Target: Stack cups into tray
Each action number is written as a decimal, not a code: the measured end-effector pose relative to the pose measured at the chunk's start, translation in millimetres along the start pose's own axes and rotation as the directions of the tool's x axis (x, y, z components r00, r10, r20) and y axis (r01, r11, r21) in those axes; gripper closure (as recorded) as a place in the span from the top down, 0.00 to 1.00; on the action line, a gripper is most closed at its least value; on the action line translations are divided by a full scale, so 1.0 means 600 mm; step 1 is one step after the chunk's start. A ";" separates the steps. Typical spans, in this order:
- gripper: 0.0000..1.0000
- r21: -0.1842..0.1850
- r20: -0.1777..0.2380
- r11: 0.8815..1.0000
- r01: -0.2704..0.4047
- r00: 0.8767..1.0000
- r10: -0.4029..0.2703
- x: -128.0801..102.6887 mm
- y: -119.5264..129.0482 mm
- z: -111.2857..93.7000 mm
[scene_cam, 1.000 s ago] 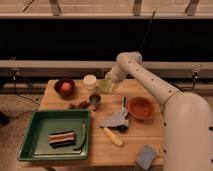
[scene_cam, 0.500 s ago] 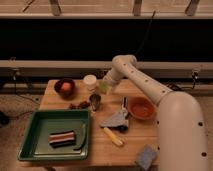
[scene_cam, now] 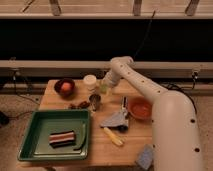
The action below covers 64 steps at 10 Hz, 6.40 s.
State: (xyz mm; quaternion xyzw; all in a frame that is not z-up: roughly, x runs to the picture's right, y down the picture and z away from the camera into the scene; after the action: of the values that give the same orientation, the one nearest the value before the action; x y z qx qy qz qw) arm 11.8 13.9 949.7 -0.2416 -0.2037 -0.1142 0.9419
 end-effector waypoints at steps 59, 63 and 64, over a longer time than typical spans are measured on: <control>0.80 -0.028 0.167 0.968 0.248 0.956 -0.240 -0.134 0.141 -0.083; 0.80 -0.032 0.177 0.968 0.250 0.954 -0.241 -0.133 0.144 -0.072; 0.80 -0.036 0.180 0.967 0.253 0.953 -0.243 -0.135 0.146 -0.067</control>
State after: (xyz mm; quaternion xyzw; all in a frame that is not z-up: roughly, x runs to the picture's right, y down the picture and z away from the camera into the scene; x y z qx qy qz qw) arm -19.3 78.4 846.2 -0.2506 -0.3105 -0.2158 0.8912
